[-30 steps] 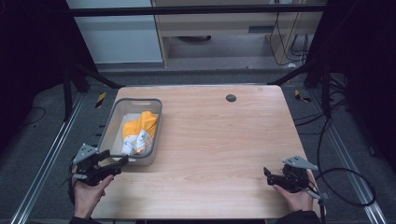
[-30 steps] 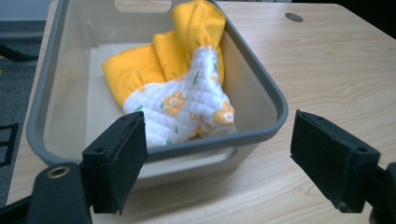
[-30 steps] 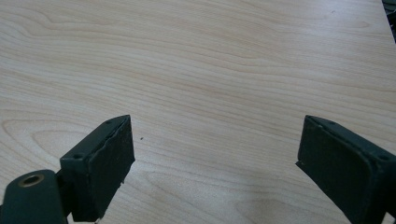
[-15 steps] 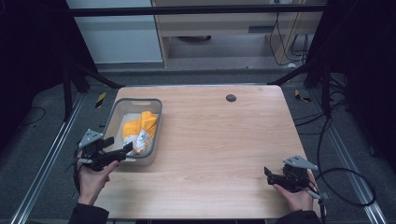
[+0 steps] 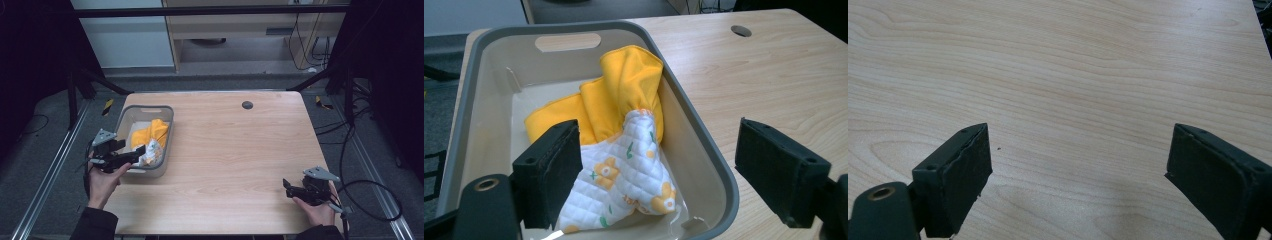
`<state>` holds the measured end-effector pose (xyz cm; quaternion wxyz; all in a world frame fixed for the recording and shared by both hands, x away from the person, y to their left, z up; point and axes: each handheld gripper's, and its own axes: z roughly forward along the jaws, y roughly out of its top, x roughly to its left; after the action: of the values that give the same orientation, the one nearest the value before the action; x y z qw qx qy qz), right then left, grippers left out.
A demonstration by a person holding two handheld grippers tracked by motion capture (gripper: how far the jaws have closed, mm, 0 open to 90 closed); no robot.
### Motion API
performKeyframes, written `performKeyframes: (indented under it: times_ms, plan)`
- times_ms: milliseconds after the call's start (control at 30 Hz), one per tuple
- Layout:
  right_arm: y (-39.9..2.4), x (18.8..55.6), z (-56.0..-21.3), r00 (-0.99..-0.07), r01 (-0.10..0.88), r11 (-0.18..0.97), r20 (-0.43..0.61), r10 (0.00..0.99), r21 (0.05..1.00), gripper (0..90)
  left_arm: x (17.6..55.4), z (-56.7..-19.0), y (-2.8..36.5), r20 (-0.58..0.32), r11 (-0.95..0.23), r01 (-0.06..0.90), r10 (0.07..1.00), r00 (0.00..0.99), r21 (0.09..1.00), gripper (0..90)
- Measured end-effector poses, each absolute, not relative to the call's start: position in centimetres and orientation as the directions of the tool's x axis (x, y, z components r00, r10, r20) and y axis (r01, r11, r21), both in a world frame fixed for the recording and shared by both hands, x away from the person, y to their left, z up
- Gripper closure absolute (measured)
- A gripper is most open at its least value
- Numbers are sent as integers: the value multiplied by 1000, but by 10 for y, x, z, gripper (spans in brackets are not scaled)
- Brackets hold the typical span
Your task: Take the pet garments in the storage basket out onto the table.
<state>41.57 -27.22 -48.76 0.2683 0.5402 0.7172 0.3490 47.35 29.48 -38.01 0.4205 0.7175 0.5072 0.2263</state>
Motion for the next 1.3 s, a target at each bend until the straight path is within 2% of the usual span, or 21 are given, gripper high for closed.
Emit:
performKeyframes:
  times_ms: [300,1300]
  plan:
    - [-271,416,-489,-276,595,184,-16,961,782,106,489,-381,284,-72,-178,572,919,387,800,190]
    - [-273,418,-489,-280,595,186,-15,960,782,112,528,-395,272,-38,-262,680,919,393,685,293]
